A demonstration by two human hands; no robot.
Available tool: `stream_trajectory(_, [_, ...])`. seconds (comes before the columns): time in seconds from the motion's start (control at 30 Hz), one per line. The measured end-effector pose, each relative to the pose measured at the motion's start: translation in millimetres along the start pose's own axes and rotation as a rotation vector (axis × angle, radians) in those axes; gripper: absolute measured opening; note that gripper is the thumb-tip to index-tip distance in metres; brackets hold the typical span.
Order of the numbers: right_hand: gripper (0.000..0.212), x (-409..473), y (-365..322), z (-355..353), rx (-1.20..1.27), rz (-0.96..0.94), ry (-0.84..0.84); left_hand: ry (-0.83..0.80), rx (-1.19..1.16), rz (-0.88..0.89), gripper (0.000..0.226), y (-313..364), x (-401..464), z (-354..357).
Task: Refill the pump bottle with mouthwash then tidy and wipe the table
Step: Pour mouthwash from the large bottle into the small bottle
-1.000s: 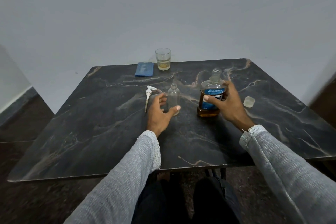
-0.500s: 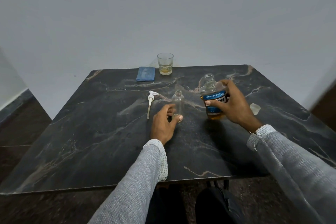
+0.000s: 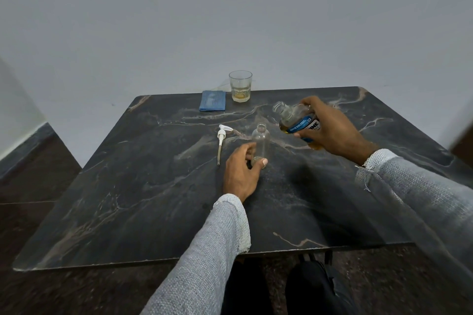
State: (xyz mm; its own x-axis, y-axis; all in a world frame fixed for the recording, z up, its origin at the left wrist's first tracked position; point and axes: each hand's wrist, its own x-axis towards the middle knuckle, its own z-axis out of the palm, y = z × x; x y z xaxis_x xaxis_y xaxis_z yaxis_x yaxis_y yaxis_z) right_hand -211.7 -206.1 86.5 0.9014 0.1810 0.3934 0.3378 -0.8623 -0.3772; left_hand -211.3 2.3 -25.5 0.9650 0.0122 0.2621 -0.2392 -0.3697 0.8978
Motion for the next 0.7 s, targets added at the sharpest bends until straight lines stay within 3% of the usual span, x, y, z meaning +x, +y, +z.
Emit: stream_trajectory(0.7, [0.064, 15, -9, -9, -0.229, -0.138, -0.028, -0.004, -0.01, -0.012, 0.048, 1, -1, -1])
